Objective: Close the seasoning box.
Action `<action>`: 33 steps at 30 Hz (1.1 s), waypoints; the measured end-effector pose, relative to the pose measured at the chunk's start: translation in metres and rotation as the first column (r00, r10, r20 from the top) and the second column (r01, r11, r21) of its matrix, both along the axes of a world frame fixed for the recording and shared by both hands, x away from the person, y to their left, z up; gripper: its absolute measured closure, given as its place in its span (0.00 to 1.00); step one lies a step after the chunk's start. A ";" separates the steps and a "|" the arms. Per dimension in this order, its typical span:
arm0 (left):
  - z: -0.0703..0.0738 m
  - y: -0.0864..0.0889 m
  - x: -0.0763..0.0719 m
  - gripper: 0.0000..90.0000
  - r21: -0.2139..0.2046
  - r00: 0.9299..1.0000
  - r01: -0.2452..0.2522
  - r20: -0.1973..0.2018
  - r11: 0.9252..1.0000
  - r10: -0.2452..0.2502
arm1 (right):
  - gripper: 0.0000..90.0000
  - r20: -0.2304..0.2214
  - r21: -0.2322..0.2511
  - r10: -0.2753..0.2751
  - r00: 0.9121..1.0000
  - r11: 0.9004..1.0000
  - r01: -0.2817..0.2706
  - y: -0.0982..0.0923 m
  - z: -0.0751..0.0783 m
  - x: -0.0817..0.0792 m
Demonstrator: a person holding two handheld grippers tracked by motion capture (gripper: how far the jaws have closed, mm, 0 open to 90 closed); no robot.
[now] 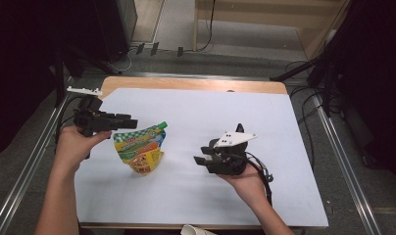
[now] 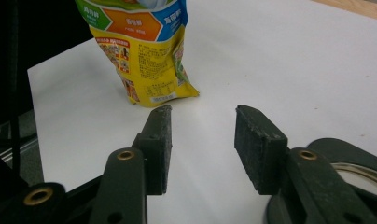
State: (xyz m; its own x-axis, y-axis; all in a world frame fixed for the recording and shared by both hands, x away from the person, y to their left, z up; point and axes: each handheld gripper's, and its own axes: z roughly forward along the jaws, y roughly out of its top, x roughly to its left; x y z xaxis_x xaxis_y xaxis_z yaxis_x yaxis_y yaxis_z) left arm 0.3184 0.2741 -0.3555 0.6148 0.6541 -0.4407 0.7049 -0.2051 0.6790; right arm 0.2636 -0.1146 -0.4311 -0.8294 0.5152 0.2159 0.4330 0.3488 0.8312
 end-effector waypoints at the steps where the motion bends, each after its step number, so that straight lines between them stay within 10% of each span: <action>1: -0.001 0.000 0.000 0.51 -0.001 1.000 -0.001 0.002 1.000 0.001 | 0.65 -0.001 -0.001 -0.002 1.000 1.000 0.002 -0.002 0.001 0.001; 33: -0.016 0.001 0.005 0.50 -0.008 1.000 0.001 -0.016 1.000 -0.002 | 1.00 -0.057 0.036 -0.061 0.997 0.997 0.063 -0.065 0.034 0.022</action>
State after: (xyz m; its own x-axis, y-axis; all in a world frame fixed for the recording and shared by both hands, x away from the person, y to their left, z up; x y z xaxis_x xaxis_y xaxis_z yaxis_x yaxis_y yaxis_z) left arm 0.3235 0.2747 -0.3718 0.6084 0.6495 -0.4560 0.7157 -0.2007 0.6690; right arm 0.2861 -0.1800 -0.3966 -0.7825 0.5558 0.2809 0.4986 0.2890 0.8172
